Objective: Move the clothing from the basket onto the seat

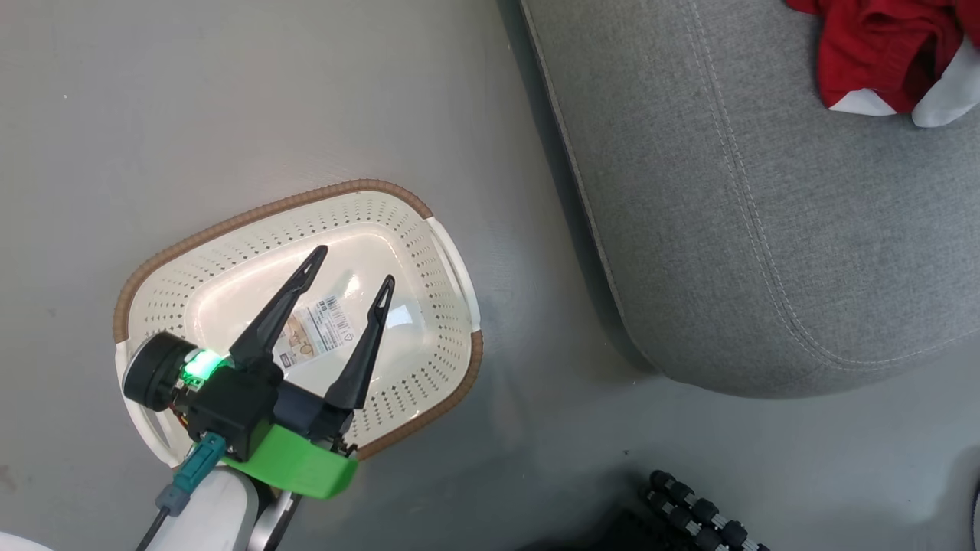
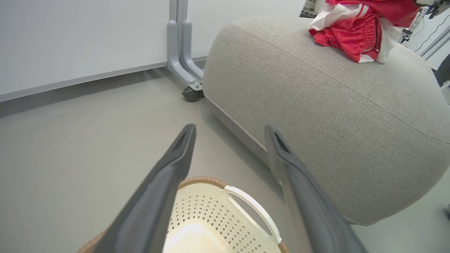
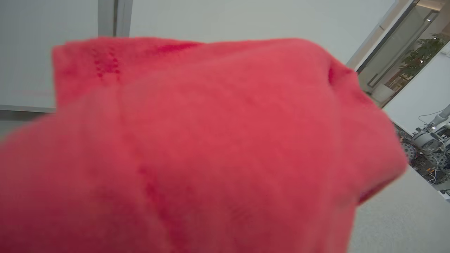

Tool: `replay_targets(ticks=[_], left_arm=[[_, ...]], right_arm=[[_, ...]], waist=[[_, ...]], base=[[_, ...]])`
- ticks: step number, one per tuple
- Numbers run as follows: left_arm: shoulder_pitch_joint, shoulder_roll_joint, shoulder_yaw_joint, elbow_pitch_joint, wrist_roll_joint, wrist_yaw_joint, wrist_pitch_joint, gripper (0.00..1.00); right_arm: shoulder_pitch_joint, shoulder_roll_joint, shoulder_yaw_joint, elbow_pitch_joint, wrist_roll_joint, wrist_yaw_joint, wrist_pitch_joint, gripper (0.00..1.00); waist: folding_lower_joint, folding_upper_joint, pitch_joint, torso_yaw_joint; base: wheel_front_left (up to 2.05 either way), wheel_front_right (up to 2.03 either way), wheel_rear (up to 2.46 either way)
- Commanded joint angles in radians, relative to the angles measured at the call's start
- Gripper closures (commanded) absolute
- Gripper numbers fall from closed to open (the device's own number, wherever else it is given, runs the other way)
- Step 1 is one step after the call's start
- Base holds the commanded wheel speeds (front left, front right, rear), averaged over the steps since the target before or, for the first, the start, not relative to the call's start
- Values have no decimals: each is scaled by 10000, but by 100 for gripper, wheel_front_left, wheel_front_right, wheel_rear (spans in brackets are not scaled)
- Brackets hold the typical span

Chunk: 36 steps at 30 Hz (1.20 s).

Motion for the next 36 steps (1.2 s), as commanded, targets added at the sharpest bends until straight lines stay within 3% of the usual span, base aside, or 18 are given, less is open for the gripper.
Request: replay_targets(ticks=[1, 9, 14, 15, 16, 17, 26, 36], left_arm=[[33, 105, -4, 19, 55, -33, -5, 0], [100, 29, 171, 173, -81, -33, -5, 0], [118, -47, 171, 200, -99, -33, -5, 0], [108, -70, 176, 212, -106, -33, -5, 0], [92, -91, 176, 219, -107, -33, -5, 0], [70, -123, 173, 235, -110, -33, -5, 0], [-26, -444, 155, 388, -217, -33, -5, 0], [408, -1089, 185, 635, -473, -33, -5, 0]], right_arm=[[9, 13, 67, 323, -3, -19, -1, 100], [-368, 264, 897, 2214, 488, -19, -1, 100], [-547, 232, 1403, 2741, 916, -19, -1, 100], [-639, 180, 1483, 2772, 993, -19, -1, 88], [-684, 114, 1511, 2783, 1049, -19, -1, 31], [-686, 98, 1556, 2846, 1169, -19, -1, 0], [-508, -149, 1977, 3296, 1865, -19, -1, 0], [365, -700, 3898, 3539, 2627, -19, -1, 0]], waist=[[-1, 0, 17, -13], [-1, 0, -61, -35], [-1, 0, -153, 7], [-1, 0, -168, 14], [-1, 0, -180, 21], [-1, 0, -211, 26], [-1, 0, -904, 71], [-1, 0, -2593, -73]], base=[[0, 0, 0], [0, 0, 0], [0, 0, 0], [0, 0, 0], [0, 0, 0], [0, 0, 0], [0, 0, 0], [0, 0, 0]])
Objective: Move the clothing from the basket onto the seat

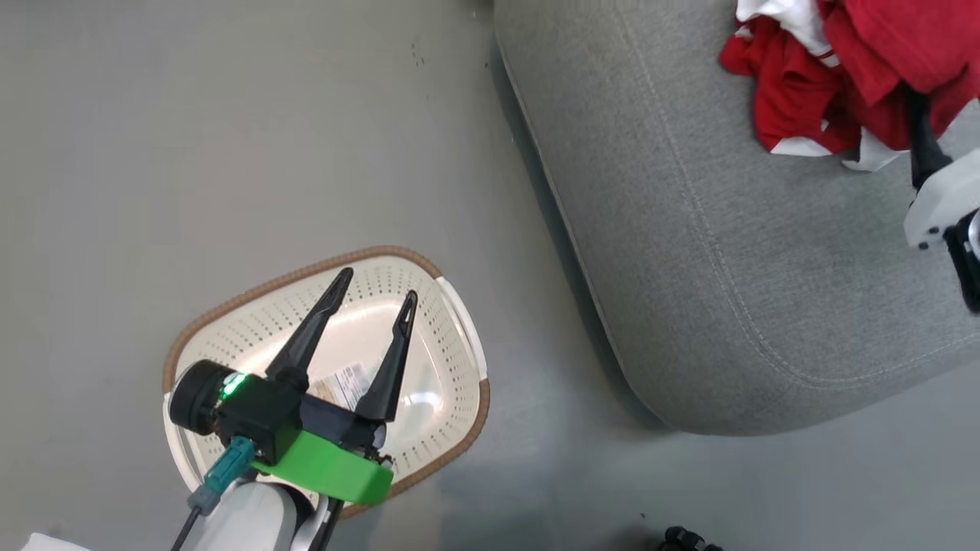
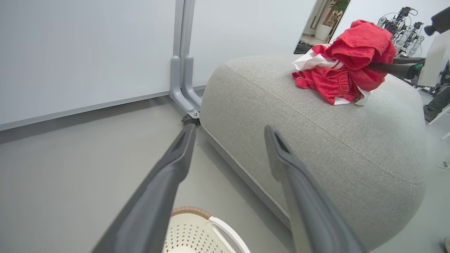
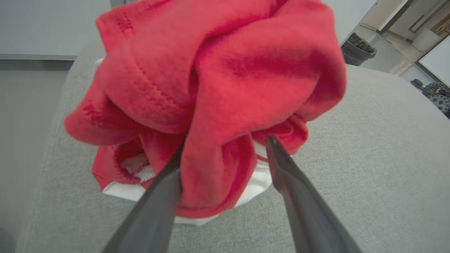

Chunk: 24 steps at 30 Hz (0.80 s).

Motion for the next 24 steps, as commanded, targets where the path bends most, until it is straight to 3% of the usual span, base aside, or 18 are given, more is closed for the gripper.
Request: replay_targets(ticks=[1, 10, 16, 24], left_arm=[[164, -118, 99, 6, -151, -33, -5, 0], [768, -825, 415, 32, -185, -33, -4, 0], [1196, -1133, 802, -5, -190, -33, -4, 0], [1763, -1377, 1558, -133, 42, -33, -4, 0]], right_arm=[[234, -182, 282, 43, 223, -19, -1, 0], [1046, -1181, 1634, -1198, 1406, -19, -1, 0], [1970, -1514, 1257, -3415, 1310, -19, -2, 0], [4017, -709, -611, -6892, 549, -19, -1, 0]], waist=[[0, -1, -855, -92], [0, -1, -2448, -98], [0, -1, -3257, 64], [0, -1, -4152, 532]], base=[[0, 0, 0], [0, 0, 0], [0, 0, 0], [0, 0, 0]])
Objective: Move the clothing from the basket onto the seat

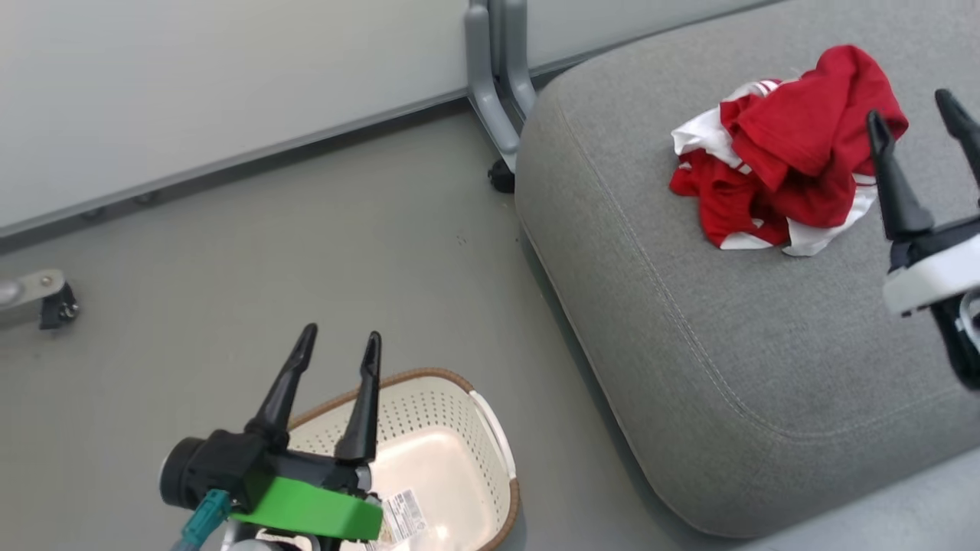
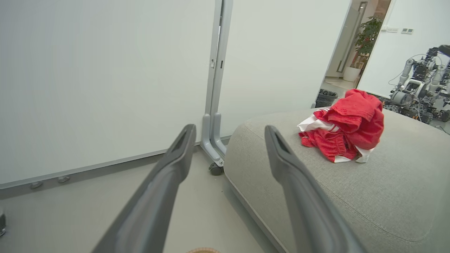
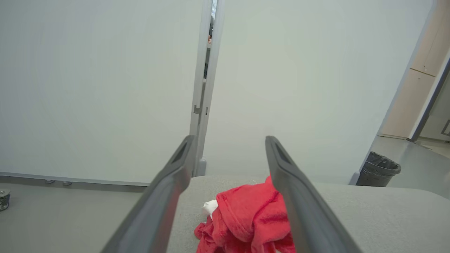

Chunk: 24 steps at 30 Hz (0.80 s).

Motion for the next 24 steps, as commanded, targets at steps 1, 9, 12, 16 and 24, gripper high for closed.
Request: replay_targets(ticks=[1, 9, 12, 16, 24], left_arm=[[182, -61, 173, -66, 16, -33, -4, 0], [587, -155, 762, -24, 236, -33, -4, 0], [711, -160, 1178, 344, 361, -33, -6, 0], [833, -164, 1360, 576, 363, -33, -4, 0], [1060, -169, 1736, 953, 165, 65, -4, 0]], right_arm=[[461, 228, -179, -422, -184, -17, -1, 0], [2487, 1494, -575, -2095, -569, -17, -1, 0], [3108, 2136, -761, -2353, -815, -17, -1, 0], [3849, 2846, -1003, -2332, -1186, -17, -1, 0], [4665, 3910, -1294, -2158, -2132, -17, -1, 0]], waist=[[1, 0, -529, 451], [1, 0, -983, 1287], [1, 0, -1120, 1653], [1, 0, -1278, 2163], [1, 0, -1492, 2973]], base=[[0, 0, 0], [0, 0, 0], [0, 0, 0], [0, 0, 0], [0, 0, 0]])
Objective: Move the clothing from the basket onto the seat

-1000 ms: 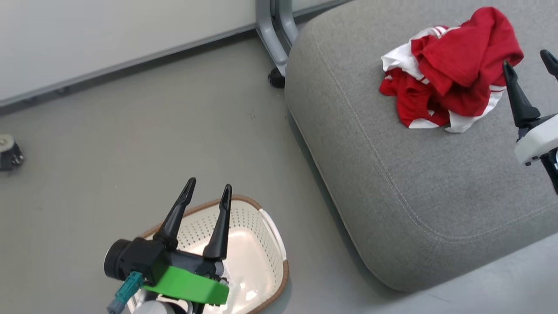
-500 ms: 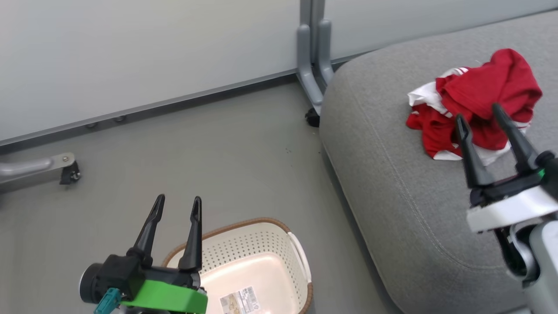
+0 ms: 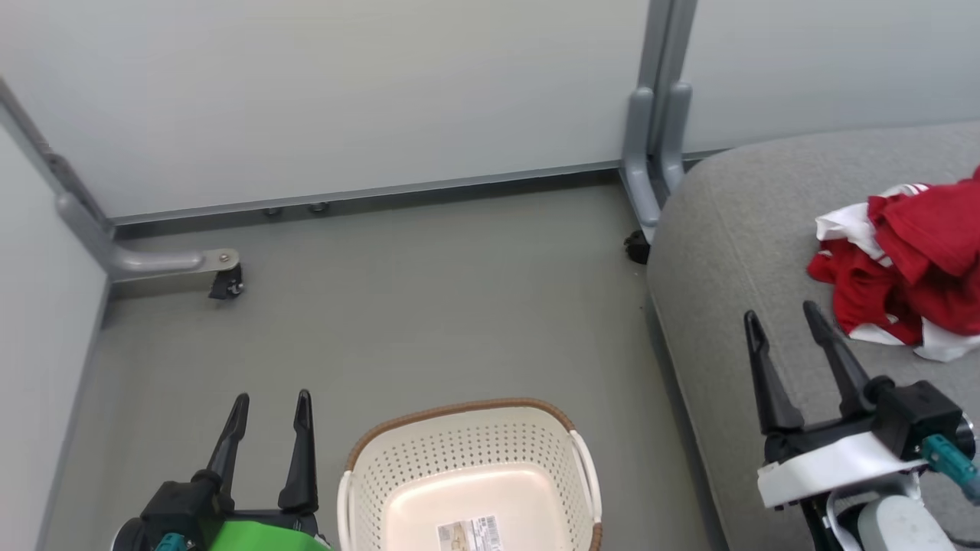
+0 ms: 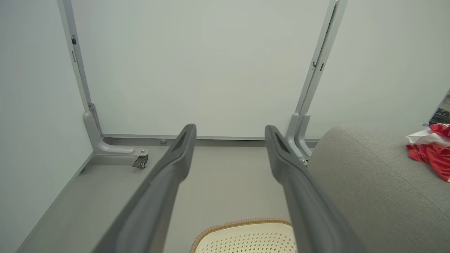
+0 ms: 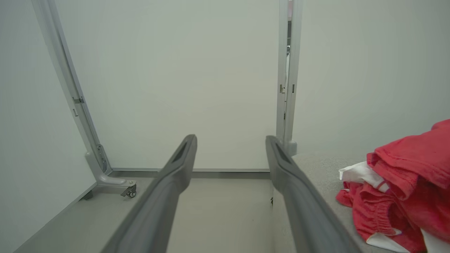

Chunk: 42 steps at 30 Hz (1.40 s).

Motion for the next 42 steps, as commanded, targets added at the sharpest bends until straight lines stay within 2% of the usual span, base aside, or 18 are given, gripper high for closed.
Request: replay_targets(ticks=[1, 10, 22, 36, 42], left_arm=[[151, 16, 19, 87, 17, 20, -4, 0], [295, 15, -104, 482, -155, 99, -4, 0], [293, 14, -14, 578, -353, 226, -4, 0], [395, 16, 98, 610, -251, 94, -4, 0], [411, 12, 51, 812, -944, -34, -4, 0]], right_arm=[[226, 98, -88, 66, -126, -15, -1, 0], [544, 479, -199, 19, -489, -15, -1, 0], [403, 519, -288, 41, -277, -15, -1, 0], [471, 411, -213, -17, -406, -15, -1, 0], [488, 376, -193, -41, -410, -15, 0, 0]], waist=[[1, 0, -245, 471], [1, 0, -336, 749], [1, 0, -346, 725], [1, 0, -345, 732], [1, 0, -357, 756]], base=[[0, 0, 0], [0, 0, 0], [0, 0, 0], [0, 0, 0], [0, 0, 0]])
